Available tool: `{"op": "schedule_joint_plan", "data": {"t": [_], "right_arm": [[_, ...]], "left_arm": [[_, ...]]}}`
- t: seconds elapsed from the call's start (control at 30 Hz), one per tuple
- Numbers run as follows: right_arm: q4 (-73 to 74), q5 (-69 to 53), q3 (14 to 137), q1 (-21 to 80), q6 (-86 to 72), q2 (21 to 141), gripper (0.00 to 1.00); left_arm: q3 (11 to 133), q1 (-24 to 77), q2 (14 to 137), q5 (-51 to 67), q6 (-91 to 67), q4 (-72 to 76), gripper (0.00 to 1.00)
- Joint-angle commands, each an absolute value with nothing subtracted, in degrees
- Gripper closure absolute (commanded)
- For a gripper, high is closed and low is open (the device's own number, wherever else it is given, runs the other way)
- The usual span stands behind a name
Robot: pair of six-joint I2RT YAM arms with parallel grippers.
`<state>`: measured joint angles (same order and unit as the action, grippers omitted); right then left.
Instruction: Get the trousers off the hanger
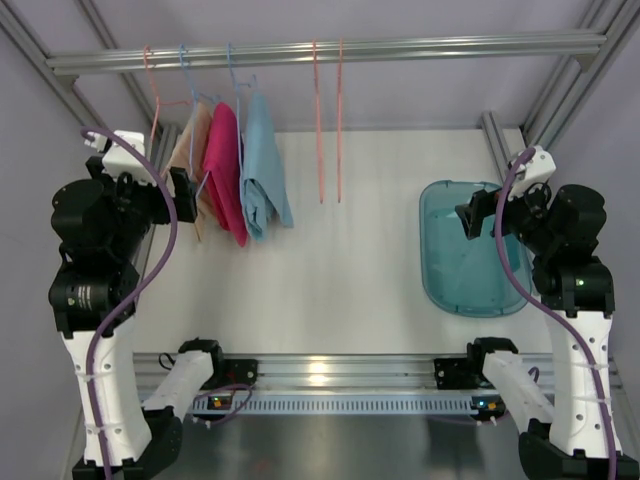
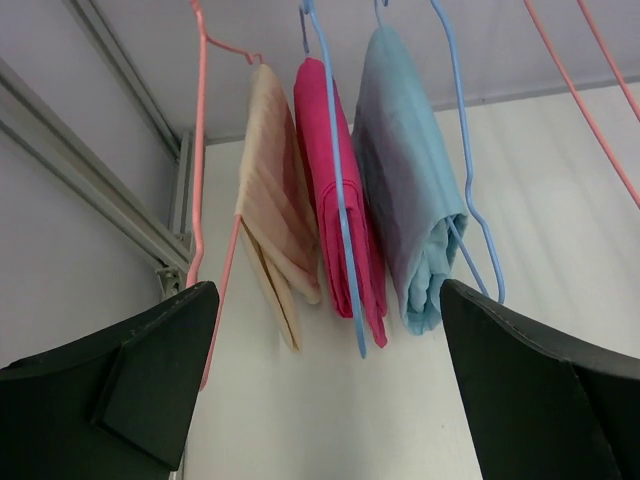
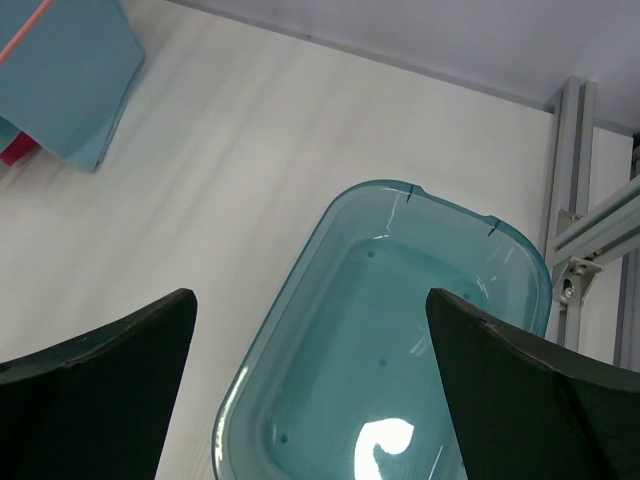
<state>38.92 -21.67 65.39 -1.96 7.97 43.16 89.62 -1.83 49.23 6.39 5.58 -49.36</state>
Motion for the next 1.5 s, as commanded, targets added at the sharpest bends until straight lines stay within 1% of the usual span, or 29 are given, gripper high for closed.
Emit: {"op": "schedule_joint_plan", "data": {"t": [0.0,0.17,0.27,0.3,0.47,0.57,0.73,0.8,0.97,1.07,1.2,1.33,1.47], "right_arm": [[37.97,-23.03,66.36,-2.29,8.35,42.89,0.01],[38.67,-22.50,66.27,-2.29,9.05,42.63,0.01],[38.85,-22.32,65.83,-2.29,9.05,42.63,0.01],[38.85,-22.32,65.66,-2.37,9.05,42.71,0.00],[38.94,-22.41,65.39,-2.63,8.96,43.42,0.01],[38.93,-22.41,65.74,-2.81,8.96,43.86,0.01],[38.76,-22.41,66.09,-2.99,8.97,44.82,0.01],[38.76,-22.41,66.36,-3.08,8.88,45.17,0.01],[38.58,-22.41,66.53,-3.34,8.70,45.61,0.01],[38.50,-22.33,66.45,-3.51,8.61,45.79,0.01],[38.50,-22.15,66.36,-3.69,8.70,45.97,0.01],[38.50,-21.97,66.36,-3.78,8.96,45.79,0.01],[38.58,-21.97,66.09,-3.78,9.05,45.88,0.01]], "left_arm": [[92.89,-1.76,51.94,10.71,8.26,-48.43,0.01],[100.26,-1.84,59.58,18.79,4.85,-48.25,0.01],[104.57,-1.76,64.76,21.00,0.27,-48.25,0.01],[105.55,-1.76,65.91,23.70,-2.78,-48.16,0.01],[106.70,-1.58,70.40,30.31,-12.46,-42.30,0.01],[107.14,-0.62,72.77,29.89,-15.54,-40.70,0.02],[106.17,-0.09,75.32,28.48,-18.72,-37.62,0.11],[105.91,2.71,76.02,26.46,-18.81,-37.18,0.14],[105.47,4.04,78.13,23.91,-19.33,-36.91,0.22],[105.03,5.27,79.71,23.12,-19.51,-36.47,0.25],[105.12,6.94,81.99,20.48,-20.65,-36.12,0.32],[105.38,6.94,83.67,22.67,-22.14,-35.60,0.36],[103.72,6.94,84.20,26.80,-26.45,-32.09,0.37]]}}
